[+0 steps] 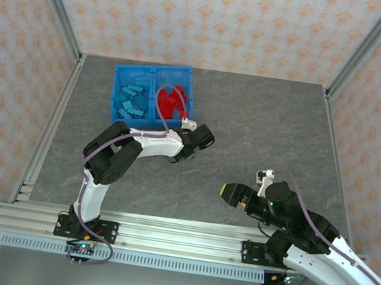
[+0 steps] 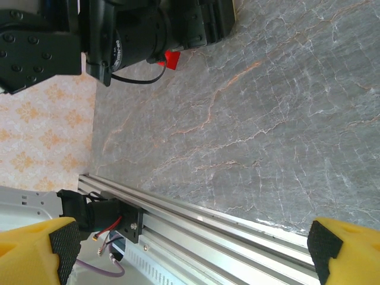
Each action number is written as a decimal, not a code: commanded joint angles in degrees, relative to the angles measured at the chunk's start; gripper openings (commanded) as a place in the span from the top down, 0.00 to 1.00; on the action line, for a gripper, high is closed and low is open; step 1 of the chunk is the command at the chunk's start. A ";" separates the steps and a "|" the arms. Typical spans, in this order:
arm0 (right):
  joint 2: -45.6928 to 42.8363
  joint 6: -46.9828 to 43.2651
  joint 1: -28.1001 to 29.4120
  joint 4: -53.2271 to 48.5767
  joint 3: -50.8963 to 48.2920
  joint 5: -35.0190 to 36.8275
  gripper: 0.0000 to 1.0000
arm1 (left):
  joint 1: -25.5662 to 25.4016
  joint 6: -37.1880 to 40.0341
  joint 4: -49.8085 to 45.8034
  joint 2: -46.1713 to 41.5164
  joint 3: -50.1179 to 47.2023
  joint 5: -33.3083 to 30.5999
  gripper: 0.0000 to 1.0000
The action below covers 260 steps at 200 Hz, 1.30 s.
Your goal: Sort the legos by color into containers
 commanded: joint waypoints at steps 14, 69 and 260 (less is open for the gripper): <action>-0.54 1.00 0.36 -0.71 -0.88 1.03 0.01 | -0.86 -2.18 1.49 -3.57 -7.08 5.19 0.36; -0.75 1.57 0.38 -1.30 -0.35 0.81 0.01 | -0.92 -2.51 2.60 -12.24 -10.50 5.08 0.50; -0.90 -0.84 0.33 2.99 -1.03 1.25 0.01 | 37.67 5.97 -12.04 -7.56 25.91 19.67 0.49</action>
